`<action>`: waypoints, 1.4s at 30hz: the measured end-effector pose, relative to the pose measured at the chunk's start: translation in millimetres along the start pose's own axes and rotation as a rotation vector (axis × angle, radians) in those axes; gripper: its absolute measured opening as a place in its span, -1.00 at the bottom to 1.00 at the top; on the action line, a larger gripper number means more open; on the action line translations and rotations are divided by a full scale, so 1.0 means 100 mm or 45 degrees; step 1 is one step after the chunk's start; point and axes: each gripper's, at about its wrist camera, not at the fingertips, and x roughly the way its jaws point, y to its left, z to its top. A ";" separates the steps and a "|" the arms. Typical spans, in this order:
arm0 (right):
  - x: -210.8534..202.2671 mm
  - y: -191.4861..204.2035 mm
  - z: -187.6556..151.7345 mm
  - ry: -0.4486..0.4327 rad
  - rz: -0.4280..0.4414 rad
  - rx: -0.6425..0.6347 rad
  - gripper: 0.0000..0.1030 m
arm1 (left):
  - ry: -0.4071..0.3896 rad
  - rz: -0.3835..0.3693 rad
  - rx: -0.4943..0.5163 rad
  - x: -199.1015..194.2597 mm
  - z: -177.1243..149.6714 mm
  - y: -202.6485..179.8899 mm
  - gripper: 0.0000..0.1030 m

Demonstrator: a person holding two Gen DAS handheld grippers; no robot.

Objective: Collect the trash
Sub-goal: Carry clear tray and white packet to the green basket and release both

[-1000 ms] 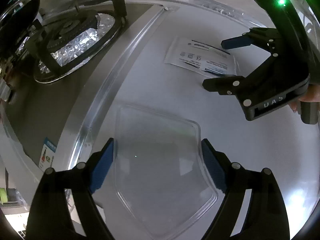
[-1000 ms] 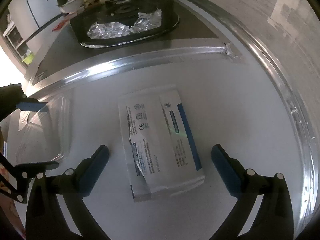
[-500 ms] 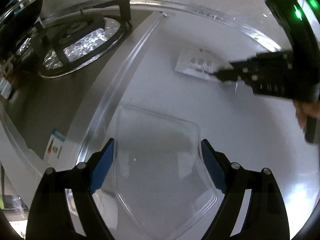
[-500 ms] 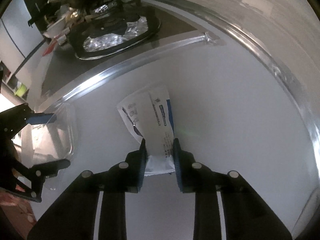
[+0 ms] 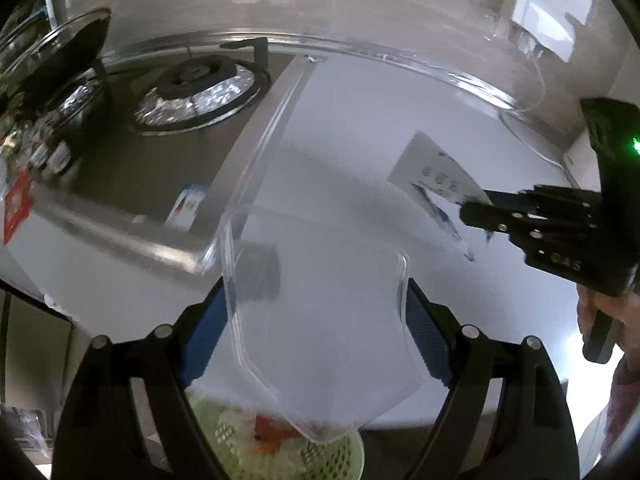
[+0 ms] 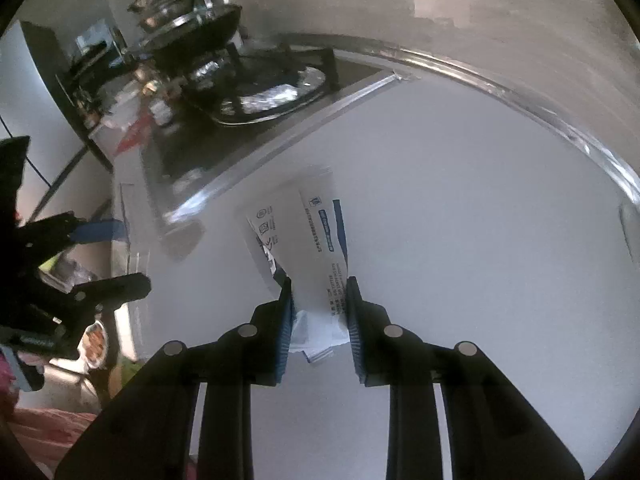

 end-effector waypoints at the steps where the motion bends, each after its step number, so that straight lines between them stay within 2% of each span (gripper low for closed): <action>1: -0.06 0.08 -0.07 -0.007 -0.002 0.012 -0.51 | -0.003 -0.002 0.009 -0.08 -0.10 0.03 0.56; 7: -0.37 0.62 -0.66 -0.037 0.032 0.098 -0.51 | 0.007 0.036 0.035 -0.46 -0.71 0.24 0.55; 13: -0.40 1.04 -1.05 -0.003 0.095 0.114 -0.51 | 0.052 0.079 0.012 -0.65 -1.47 0.46 0.55; 17: -0.41 1.35 -1.28 0.040 0.132 0.072 -0.51 | 0.110 0.060 -0.031 -0.52 -1.88 0.56 0.55; 23: -0.38 1.66 -1.57 0.103 0.187 0.044 -0.51 | 0.171 0.074 -0.011 0.12 -2.33 0.60 0.55; 27: -0.38 1.77 -1.68 0.127 0.191 0.020 -0.51 | 0.176 0.071 -0.057 0.45 -2.38 0.65 0.55; 30: -0.37 1.81 -1.69 0.133 0.186 0.006 -0.51 | 0.215 0.072 -0.140 0.59 -2.36 0.74 0.55; 34: -0.32 1.84 -1.66 0.134 0.181 -0.011 -0.51 | 0.177 0.085 -0.160 0.47 -2.33 0.78 0.58; 37: -0.28 1.85 -1.67 0.137 0.180 -0.024 -0.51 | 0.111 0.110 -0.182 0.32 -2.31 0.82 0.74; 42: -0.19 1.86 -1.66 0.147 0.181 -0.048 -0.51 | 0.081 0.123 -0.207 0.22 -2.25 0.80 0.77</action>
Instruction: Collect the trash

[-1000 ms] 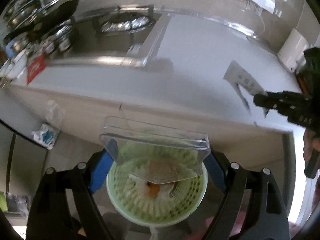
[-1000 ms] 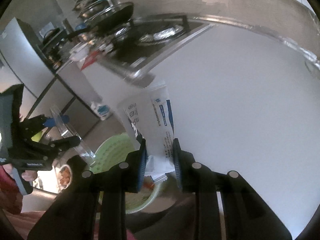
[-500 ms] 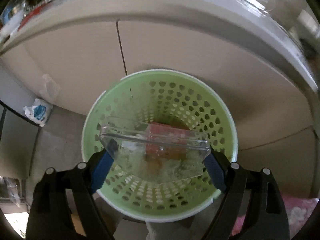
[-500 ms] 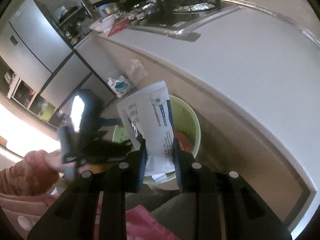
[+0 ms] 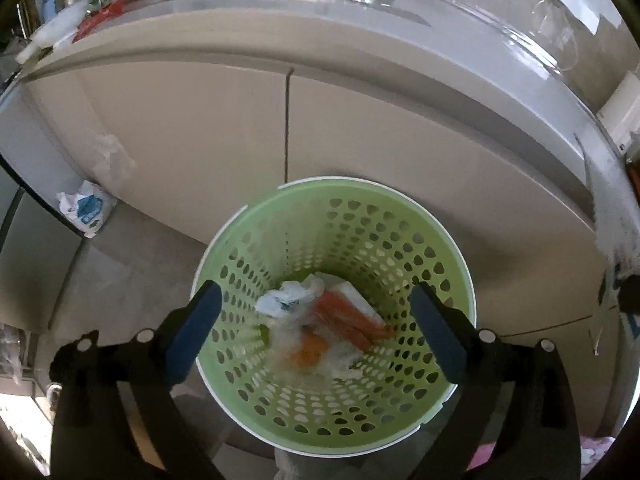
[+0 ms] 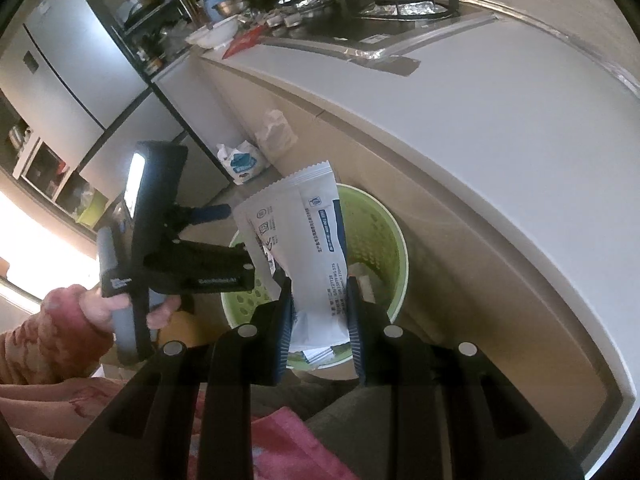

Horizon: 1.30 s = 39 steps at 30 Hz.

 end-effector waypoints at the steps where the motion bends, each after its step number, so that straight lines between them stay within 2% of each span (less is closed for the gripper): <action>1: 0.01 0.00 0.00 0.003 -0.005 -0.006 -0.51 | -0.002 -0.003 -0.013 -0.04 0.01 0.01 0.77; 4: 0.13 -0.02 0.03 0.022 -0.024 -0.022 -0.51 | -0.041 -0.003 -0.054 -0.24 0.00 0.09 0.77; 9: 0.49 -0.03 0.07 0.077 -0.009 -0.048 -0.51 | -0.128 0.106 -0.103 -0.66 -0.08 0.25 0.85; 11: 0.72 0.00 0.08 0.122 -0.005 -0.073 -0.51 | -0.137 0.145 -0.125 -0.77 -0.12 0.31 0.85; 16: 1.28 0.13 0.02 0.234 -0.018 -0.148 -0.48 | -0.139 0.173 -0.173 -0.86 -0.21 0.38 0.85; 19: 1.55 0.19 -0.07 0.307 -0.052 -0.187 -0.36 | -0.107 0.228 -0.166 -0.82 -0.27 0.38 0.85; 20: 1.63 0.20 -0.09 0.332 -0.066 -0.199 -0.08 | -0.101 0.235 -0.166 -0.81 -0.29 0.39 0.85; 23: 1.79 0.24 -0.19 0.380 -0.080 -0.229 0.60 | -0.090 0.232 -0.172 -0.80 -0.34 0.38 0.85; 25: 1.85 0.26 -0.25 0.404 -0.104 -0.244 0.73 | -0.090 0.240 -0.176 -0.79 -0.37 0.39 0.85; 30: 1.70 0.24 -0.20 0.388 -0.090 -0.185 0.88 | -0.080 0.280 -0.193 -0.77 -0.40 0.39 0.85; 32: 1.51 0.25 -0.15 0.339 -0.103 -0.185 0.95 | -0.085 0.296 -0.193 -0.81 -0.39 0.37 0.85; 36: 0.88 0.24 -0.02 0.174 -0.129 -0.181 0.95 | -0.120 0.301 -0.171 -0.95 -0.27 0.24 0.85; 39: 0.40 0.10 0.06 0.069 -0.171 -0.124 0.95 | -0.194 0.273 -0.130 -1.14 -0.11 0.07 0.85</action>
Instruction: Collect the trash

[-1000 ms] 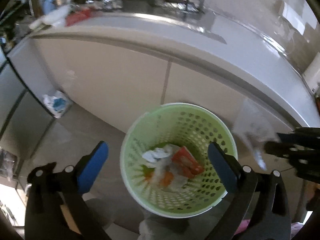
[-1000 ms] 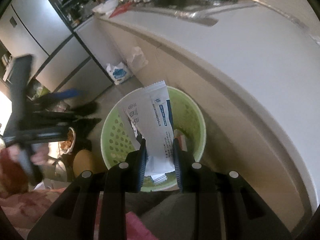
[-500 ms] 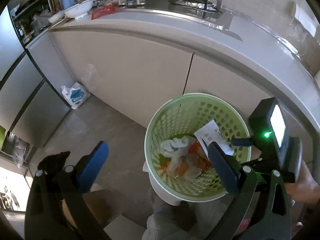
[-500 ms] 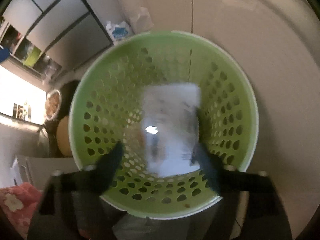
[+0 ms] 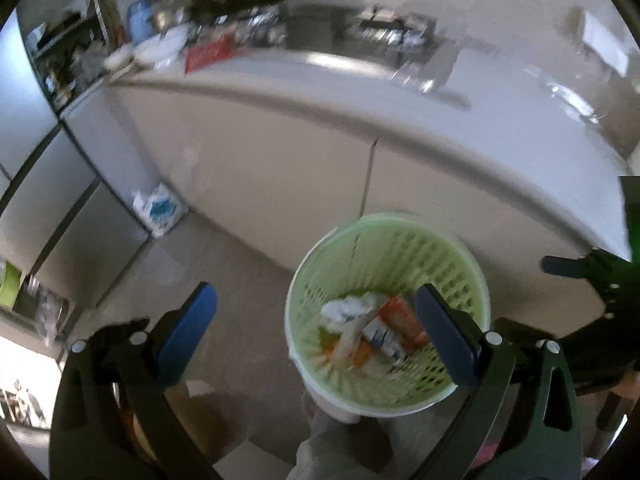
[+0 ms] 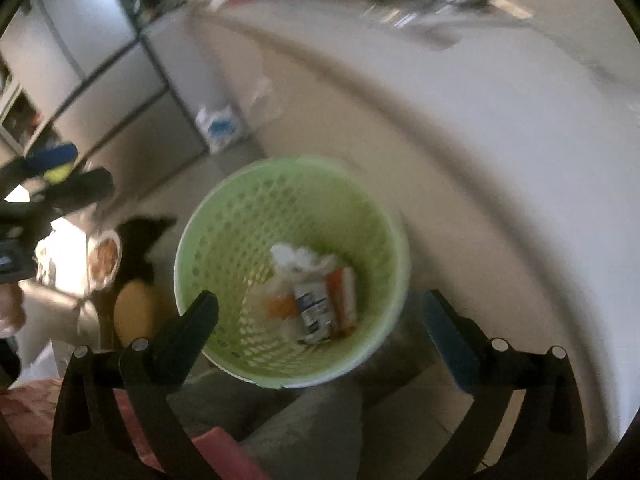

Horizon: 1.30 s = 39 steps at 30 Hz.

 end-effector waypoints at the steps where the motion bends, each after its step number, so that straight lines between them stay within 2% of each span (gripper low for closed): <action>1: -0.21 -0.11 0.01 -0.038 -0.024 0.034 0.95 | -0.031 -0.017 0.014 -0.08 0.08 -0.07 0.85; 11: -1.75 -0.94 0.10 -0.336 -0.306 0.211 0.95 | -0.302 -0.268 0.010 -0.87 1.01 -0.67 0.85; 18: -2.81 -1.15 0.28 -0.588 -0.439 0.215 0.95 | -0.515 -0.261 0.020 -1.44 1.67 -1.09 0.85; 24: -3.48 -1.17 0.32 -0.780 -0.524 0.198 0.96 | -0.634 -0.246 0.006 -1.93 1.94 -1.39 0.85; 27: -3.63 -1.13 0.25 -0.841 -0.567 0.178 0.96 | -0.674 -0.226 -0.010 -2.08 1.94 -1.51 0.85; 30: -3.59 -1.10 0.17 -0.849 -0.584 0.175 0.96 | -0.683 -0.196 -0.003 -2.16 1.89 -1.64 0.85; 33: -3.49 -1.08 0.05 -0.844 -0.551 0.192 0.96 | -0.683 -0.148 0.008 -2.16 1.81 -1.73 0.85; 39: -3.37 -1.08 -0.14 -0.807 -0.498 0.212 0.96 | -0.645 -0.139 0.035 -2.09 1.74 -1.89 0.85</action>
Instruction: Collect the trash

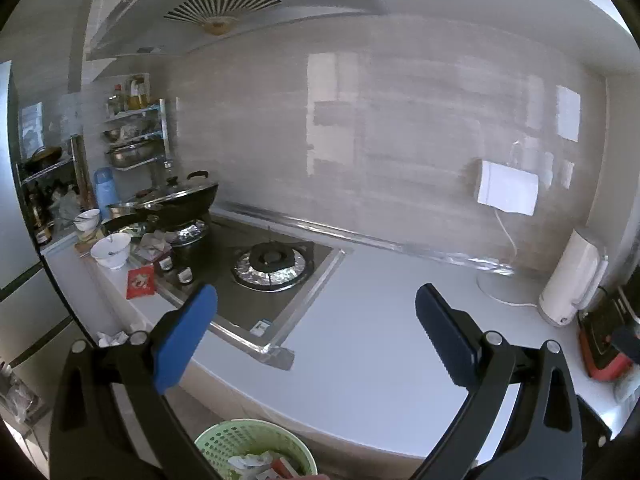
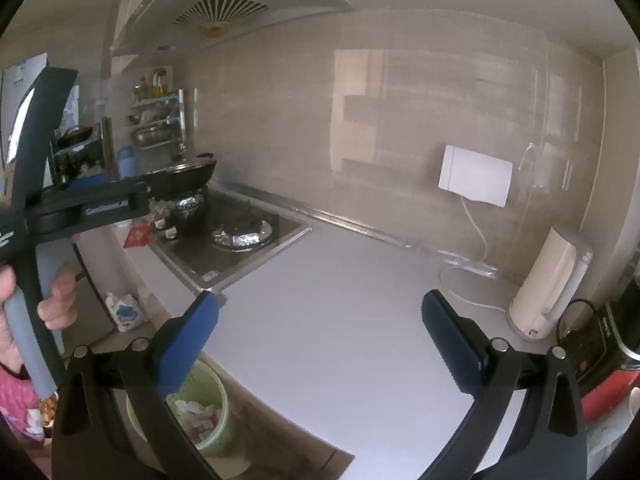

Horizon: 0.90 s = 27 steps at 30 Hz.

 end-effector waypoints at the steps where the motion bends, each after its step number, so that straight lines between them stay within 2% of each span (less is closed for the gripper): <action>1: -0.01 0.00 -0.01 -0.003 -0.004 0.002 0.96 | 0.006 -0.005 0.002 0.00 -0.01 -0.02 0.85; 9: -0.06 -0.08 0.01 -0.036 -0.014 0.036 0.96 | 0.023 -0.037 0.005 0.02 -0.02 -0.08 0.85; 27: -0.02 -0.13 -0.01 -0.021 -0.042 0.032 0.96 | 0.042 -0.050 0.017 0.06 -0.06 -0.12 0.85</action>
